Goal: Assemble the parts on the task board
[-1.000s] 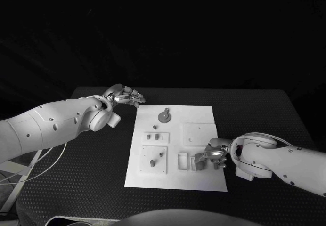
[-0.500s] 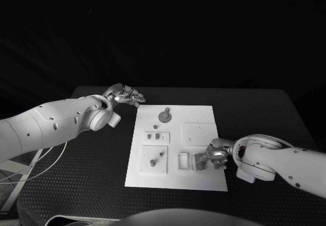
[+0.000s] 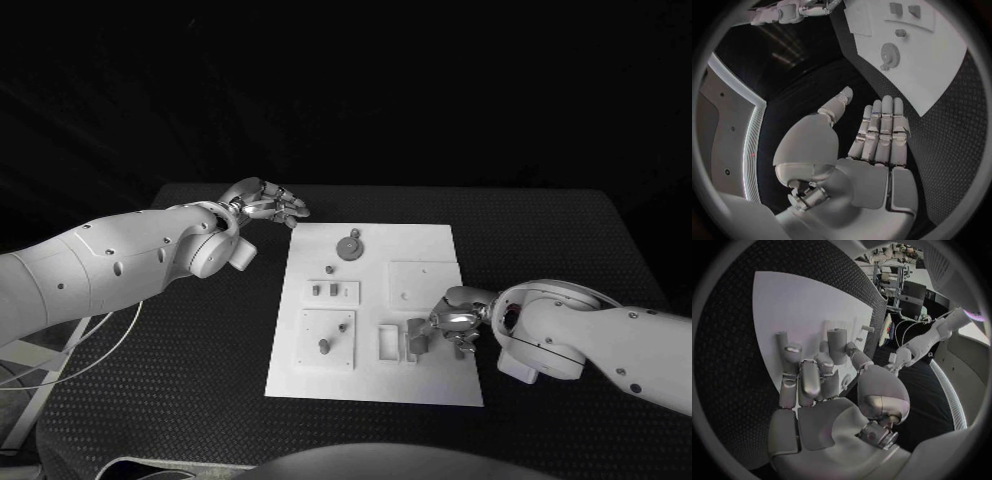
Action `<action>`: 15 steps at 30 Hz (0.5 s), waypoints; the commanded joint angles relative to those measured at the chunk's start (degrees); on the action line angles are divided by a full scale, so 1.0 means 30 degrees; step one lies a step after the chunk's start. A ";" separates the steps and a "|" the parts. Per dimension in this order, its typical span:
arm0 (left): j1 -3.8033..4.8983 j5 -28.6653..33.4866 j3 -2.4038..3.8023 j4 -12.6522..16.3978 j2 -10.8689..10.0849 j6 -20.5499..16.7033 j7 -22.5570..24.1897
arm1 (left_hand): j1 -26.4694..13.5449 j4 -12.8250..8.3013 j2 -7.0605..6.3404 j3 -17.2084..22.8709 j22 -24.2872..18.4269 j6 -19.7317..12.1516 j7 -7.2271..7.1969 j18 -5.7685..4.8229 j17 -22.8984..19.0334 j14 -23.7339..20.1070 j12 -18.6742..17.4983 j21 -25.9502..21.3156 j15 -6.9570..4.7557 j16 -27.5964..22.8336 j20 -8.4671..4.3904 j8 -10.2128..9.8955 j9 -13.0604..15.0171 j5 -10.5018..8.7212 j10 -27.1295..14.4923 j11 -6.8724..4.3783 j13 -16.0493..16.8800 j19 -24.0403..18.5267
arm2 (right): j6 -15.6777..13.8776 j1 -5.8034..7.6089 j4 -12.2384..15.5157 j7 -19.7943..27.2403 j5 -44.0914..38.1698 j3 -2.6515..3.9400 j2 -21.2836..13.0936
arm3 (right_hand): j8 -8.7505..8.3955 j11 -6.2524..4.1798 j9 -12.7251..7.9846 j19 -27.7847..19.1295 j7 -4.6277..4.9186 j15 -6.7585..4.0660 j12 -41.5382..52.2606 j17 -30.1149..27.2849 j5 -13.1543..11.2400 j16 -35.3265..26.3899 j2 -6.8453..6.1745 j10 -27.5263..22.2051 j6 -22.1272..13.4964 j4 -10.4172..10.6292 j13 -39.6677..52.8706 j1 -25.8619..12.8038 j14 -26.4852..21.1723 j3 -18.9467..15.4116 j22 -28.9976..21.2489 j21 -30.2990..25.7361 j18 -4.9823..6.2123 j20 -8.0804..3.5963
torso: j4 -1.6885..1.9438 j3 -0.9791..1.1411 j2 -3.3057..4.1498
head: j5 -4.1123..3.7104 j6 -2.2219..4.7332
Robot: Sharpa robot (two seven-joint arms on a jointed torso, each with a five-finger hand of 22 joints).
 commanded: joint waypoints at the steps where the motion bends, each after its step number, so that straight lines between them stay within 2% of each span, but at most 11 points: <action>1: 0.0009 0.0120 0.0011 0.0063 -0.0007 0.0241 0.0217 | -0.0221 -0.0018 -0.0003 -0.0102 -0.0026 -0.0116 -0.0040 -0.0068 0.0021 0.0077 0.0029 0.0093 0.0013 -0.0080 0.0129 0.0094 -0.0021 0.0020 0.0018 0.0021 -0.0020 -0.0049 | -0.0124 -0.0006 -0.0025 0.0035 0.0736 0.0001 0.0111 | 0.0028 -0.0021 0.0026 0.0098 -0.0004 -0.0117 -0.0095 -0.0035 0.0058 0.0001 0.0203 0.0014 0.0175 -0.0060 -0.0023 -0.0005 -0.0028 -0.0042 0.0331 0.0087 0.0907 0.0017 | 0.0002 -0.0004 0.0009 | 0.0007 -0.0013; 7: 0.0010 0.0120 0.0011 0.0087 0.0006 0.0261 0.0214 | -0.0225 -0.0022 -0.0009 -0.0100 -0.0029 -0.0118 -0.0040 -0.0068 0.0032 0.0077 0.0027 0.0093 0.0014 -0.0090 0.0129 0.0095 -0.0024 0.0020 0.0015 0.0022 -0.0022 -0.0051 | 0.0438 -0.0005 -0.0311 -0.0158 0.1402 -0.0009 0.0635 | -0.0033 -0.0014 0.0019 0.0059 0.0004 -0.0114 -0.0278 -0.0198 0.0058 -0.0067 0.0086 -0.0116 0.0148 -0.0037 -0.0184 -0.0162 -0.0118 -0.0094 0.0310 0.0048 0.0907 0.0036 | -0.0003 -0.0025 -0.0003 | -0.0014 -0.0028; 15: 0.0012 0.0120 0.0011 0.0089 0.0006 0.0265 0.0197 | -0.0231 -0.0024 -0.0012 -0.0097 -0.0033 -0.0121 -0.0039 -0.0069 0.0045 0.0078 0.0026 0.0093 0.0015 -0.0101 0.0131 0.0095 -0.0028 0.0020 0.0012 0.0023 -0.0023 -0.0053 | 0.0381 -0.0008 -0.0573 -0.0136 0.1559 -0.0029 0.1274 | -0.0088 0.0001 0.0012 0.0024 0.0019 -0.0103 -0.0387 -0.0271 0.0058 -0.0103 -0.0005 -0.0201 0.0119 -0.0023 -0.0274 -0.0280 -0.0167 -0.0106 0.0296 0.0014 0.0907 0.0049 | 0.0015 0.0003 0.0010 | 0.0026 -0.0051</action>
